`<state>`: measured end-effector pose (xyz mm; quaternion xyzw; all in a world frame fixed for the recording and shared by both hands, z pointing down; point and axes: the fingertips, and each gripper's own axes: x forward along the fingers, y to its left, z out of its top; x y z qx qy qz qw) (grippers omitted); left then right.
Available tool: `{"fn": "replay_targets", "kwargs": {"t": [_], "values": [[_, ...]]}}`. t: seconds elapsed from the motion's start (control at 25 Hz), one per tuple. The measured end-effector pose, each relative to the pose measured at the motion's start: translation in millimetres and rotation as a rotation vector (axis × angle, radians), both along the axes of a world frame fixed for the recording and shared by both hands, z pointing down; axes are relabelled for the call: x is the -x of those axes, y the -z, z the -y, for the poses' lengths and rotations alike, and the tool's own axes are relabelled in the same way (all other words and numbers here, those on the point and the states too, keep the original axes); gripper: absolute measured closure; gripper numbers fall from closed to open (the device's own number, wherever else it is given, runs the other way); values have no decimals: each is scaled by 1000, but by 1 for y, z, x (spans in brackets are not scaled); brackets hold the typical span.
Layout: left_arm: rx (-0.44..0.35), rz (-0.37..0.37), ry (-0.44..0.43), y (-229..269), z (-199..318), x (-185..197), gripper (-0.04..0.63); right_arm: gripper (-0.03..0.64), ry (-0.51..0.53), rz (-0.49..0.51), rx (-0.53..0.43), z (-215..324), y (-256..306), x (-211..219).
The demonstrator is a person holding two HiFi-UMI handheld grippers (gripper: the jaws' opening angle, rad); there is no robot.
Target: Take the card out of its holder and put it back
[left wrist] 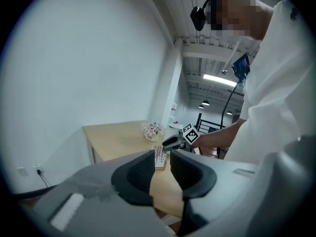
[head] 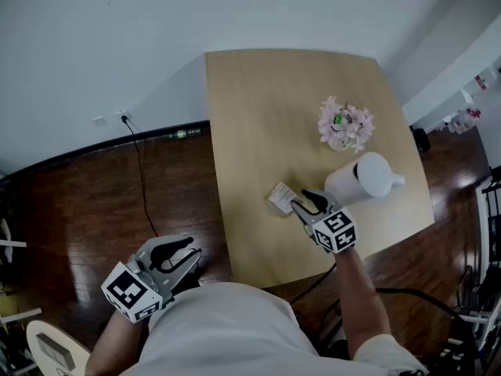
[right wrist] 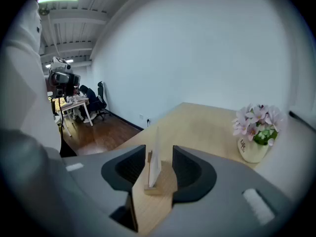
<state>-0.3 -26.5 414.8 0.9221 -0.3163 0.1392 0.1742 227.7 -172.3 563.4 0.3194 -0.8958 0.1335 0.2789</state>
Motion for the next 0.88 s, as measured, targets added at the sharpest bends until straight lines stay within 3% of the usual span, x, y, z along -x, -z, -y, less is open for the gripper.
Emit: {"fn": "replay_targets", "kwargs": {"t": [0.16,0.44,0.88], "values": [[10,3,7,-6,1,-7,489,466,25,18,27,9,-12,3],[21,20,26,-12,4,-2,489,577,52,48,25,11,-14,12],[21,8,19,-13,-2,1,489,595,57,80,30,8,-1,12]]}}
